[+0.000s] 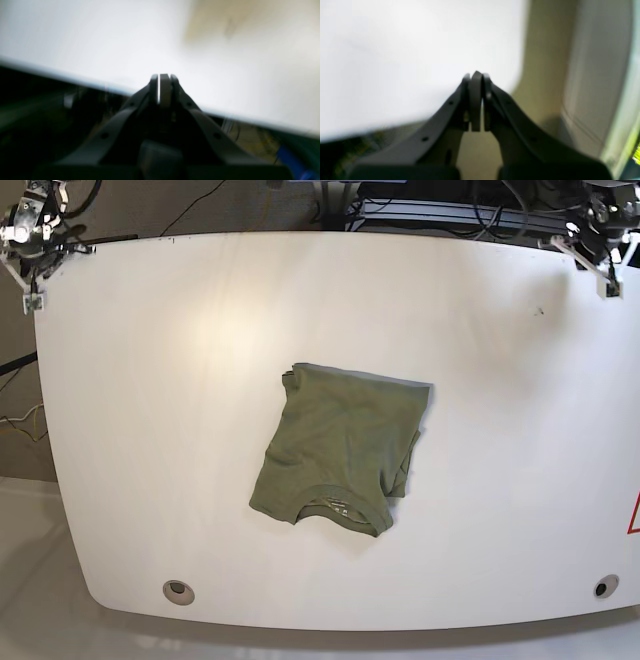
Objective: Fold the T-shirt properly
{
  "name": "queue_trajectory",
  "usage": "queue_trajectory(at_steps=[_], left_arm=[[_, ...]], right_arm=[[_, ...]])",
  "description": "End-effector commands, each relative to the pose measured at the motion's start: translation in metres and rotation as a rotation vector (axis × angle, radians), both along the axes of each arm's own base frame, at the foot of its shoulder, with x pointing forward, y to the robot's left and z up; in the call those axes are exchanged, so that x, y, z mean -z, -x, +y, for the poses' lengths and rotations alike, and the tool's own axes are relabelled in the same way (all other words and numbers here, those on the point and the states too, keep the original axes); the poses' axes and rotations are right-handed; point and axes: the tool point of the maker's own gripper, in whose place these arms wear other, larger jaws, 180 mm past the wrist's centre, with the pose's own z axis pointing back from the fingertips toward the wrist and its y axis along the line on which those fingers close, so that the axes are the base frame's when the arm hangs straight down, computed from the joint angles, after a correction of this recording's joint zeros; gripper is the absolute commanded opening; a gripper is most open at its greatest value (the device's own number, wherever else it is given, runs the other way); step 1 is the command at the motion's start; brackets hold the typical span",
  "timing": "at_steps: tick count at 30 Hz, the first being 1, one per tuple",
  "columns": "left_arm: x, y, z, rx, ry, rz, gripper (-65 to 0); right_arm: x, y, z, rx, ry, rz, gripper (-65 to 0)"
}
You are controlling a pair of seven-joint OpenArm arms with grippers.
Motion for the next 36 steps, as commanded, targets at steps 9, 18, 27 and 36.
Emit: queue_trajectory(at_steps=[9, 18, 27, 36], left_arm=[[0.081, 0.078, -0.047, 0.100, 0.023, 0.194, -65.0], [0.140, 0.133, -0.068, 0.201, 0.064, 0.345, -65.0], [0.191, 0.172, -0.084, 0.248, 0.120, 0.447, -65.0], [0.236, 0.210, -0.119, 0.281, 0.251, 0.528, -65.0]], right_arm=[[0.074, 0.104, -0.012, 0.062, -0.097, 0.186, -65.0], [0.140, 0.162, 0.019, 0.184, -0.232, 0.211, -65.0], [0.199, 0.178, 0.093, 0.270, -0.446, 0.153, -65.0], [0.228, 0.182, 0.159, 0.267, -0.580, 0.169, -65.0]])
